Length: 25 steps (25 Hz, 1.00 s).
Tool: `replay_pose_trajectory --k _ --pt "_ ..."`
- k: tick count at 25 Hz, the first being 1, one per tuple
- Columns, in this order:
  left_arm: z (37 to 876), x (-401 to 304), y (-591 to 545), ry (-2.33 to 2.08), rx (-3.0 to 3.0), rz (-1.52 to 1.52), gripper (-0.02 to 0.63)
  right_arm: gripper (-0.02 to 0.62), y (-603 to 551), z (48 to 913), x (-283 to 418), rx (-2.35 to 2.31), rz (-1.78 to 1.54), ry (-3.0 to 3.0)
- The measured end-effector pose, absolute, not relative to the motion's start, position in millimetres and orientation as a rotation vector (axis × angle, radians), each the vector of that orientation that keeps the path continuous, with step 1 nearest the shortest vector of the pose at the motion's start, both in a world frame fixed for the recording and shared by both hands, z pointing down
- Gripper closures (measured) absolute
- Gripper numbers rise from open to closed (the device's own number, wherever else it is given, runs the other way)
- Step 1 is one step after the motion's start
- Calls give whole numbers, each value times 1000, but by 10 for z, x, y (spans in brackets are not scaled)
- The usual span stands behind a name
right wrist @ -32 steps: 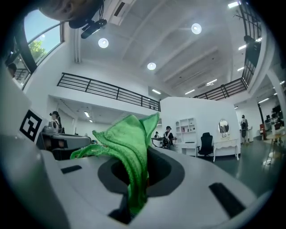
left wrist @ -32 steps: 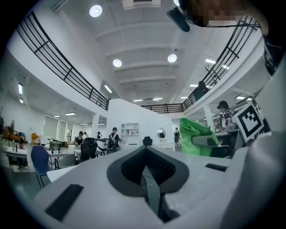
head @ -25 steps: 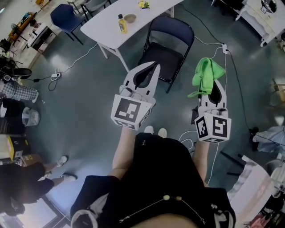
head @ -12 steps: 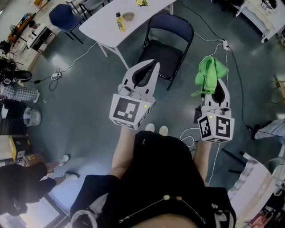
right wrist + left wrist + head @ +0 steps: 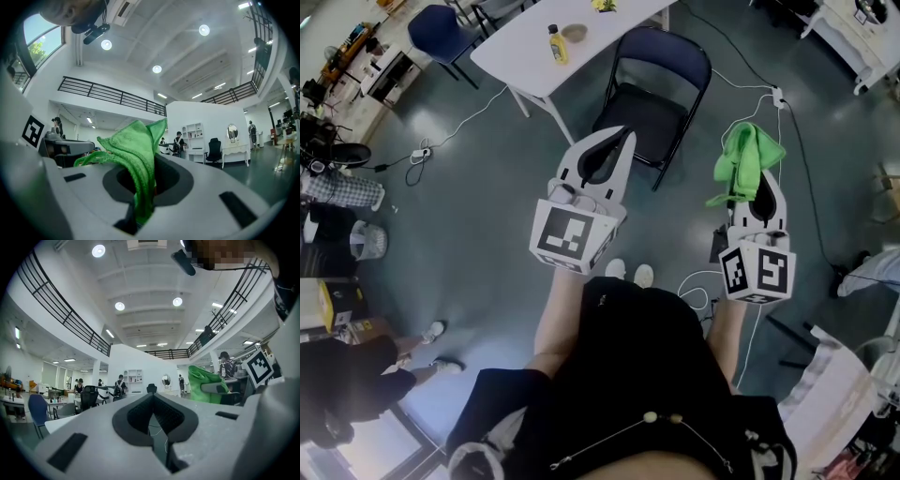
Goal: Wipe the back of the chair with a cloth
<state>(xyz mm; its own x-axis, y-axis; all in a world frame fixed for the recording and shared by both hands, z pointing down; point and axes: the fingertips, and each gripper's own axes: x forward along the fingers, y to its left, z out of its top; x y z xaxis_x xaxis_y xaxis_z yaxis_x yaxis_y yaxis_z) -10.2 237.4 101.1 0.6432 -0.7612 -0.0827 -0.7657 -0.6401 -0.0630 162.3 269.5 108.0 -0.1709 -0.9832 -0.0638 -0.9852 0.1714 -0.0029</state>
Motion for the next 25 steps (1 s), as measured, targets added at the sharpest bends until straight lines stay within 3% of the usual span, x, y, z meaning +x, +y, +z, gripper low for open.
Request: replay_pose_trajectory --k 25 --pt "1017 4 2569 1302 -2752 60 601 554 2876 1135 1798 -1977 36 2357"
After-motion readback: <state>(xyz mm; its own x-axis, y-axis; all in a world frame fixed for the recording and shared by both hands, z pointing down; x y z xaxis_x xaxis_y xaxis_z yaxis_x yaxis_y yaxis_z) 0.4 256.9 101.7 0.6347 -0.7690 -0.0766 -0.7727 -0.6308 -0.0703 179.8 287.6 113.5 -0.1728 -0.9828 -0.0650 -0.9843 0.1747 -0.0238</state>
